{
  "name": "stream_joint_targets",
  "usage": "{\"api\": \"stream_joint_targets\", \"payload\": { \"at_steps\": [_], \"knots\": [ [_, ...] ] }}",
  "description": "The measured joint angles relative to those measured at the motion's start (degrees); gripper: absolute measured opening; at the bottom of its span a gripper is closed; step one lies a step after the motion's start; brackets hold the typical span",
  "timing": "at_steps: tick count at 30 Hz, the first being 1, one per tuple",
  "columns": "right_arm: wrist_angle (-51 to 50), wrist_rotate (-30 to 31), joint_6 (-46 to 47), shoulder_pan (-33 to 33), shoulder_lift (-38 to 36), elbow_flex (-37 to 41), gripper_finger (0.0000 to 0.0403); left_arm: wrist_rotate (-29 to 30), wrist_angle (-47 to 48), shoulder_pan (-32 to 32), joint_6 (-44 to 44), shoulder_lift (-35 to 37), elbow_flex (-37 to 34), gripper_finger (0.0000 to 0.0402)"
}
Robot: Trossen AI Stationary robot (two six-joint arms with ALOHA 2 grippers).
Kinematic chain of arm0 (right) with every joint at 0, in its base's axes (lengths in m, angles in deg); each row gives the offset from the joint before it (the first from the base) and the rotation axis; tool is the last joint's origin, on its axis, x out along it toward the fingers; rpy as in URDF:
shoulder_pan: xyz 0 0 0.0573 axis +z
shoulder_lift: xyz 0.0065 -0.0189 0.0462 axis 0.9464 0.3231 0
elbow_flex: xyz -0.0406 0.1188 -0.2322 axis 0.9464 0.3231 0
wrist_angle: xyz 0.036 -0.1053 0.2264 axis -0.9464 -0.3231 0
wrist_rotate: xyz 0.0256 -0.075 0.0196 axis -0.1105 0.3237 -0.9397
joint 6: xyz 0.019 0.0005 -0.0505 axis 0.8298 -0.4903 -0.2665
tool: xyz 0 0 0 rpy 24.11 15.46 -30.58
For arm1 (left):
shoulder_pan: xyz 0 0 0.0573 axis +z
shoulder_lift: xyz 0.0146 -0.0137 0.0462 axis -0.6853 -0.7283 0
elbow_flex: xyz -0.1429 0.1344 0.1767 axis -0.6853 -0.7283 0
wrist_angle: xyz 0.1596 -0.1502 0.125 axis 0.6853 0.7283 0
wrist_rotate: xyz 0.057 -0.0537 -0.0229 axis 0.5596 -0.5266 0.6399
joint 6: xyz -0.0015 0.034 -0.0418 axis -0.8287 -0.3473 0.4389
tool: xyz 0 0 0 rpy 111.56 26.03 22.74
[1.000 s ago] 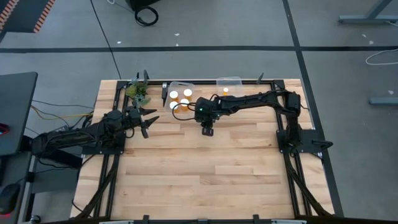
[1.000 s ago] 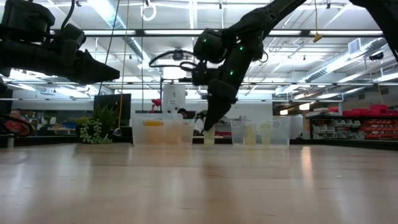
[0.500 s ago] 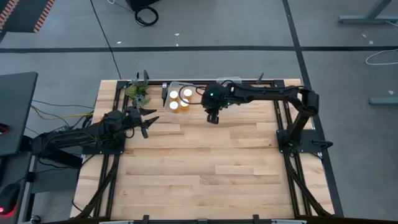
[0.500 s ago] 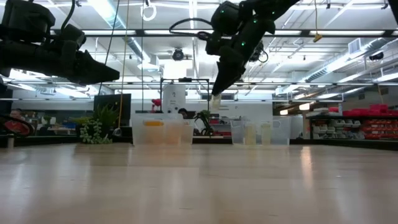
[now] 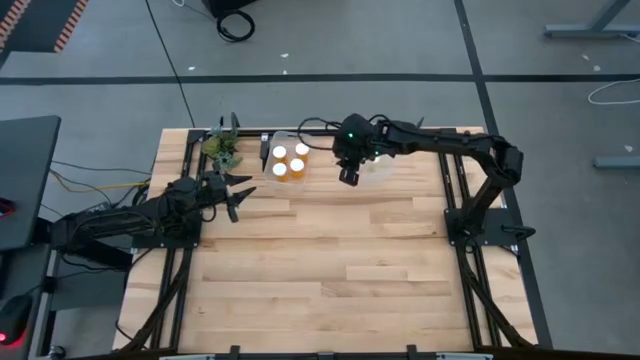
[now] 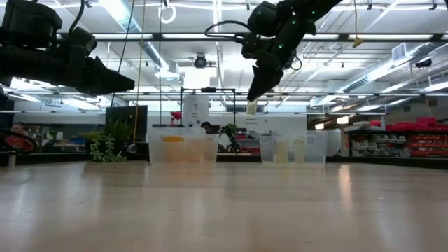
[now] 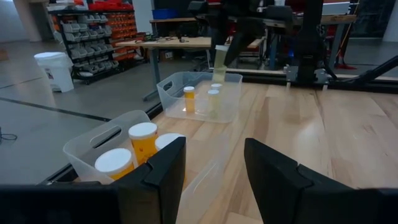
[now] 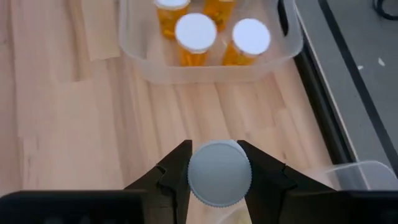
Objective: Pick and place medicine bottles into bin by pill shape (circle, oval)
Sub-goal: Put the small yellow pill bottle into the right transparent bin
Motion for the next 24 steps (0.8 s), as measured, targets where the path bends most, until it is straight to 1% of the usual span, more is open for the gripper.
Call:
{"api": "stream_joint_targets", "payload": {
  "at_steps": [6, 24],
  "knots": [
    [-2.7, -0.1, 0.9, -2.2, -0.9, 0.0, 0.0127, 0.0, 0.0, 0.0, 0.0, 0.0, 0.0, 0.0172],
    [-5.1, 0.0, 1.1, -7.5, -1.5, 0.0, 0.0127, 0.0, 0.1, 0.0, -0.1, 0.0, 0.0, 0.0172]
  ]
}}
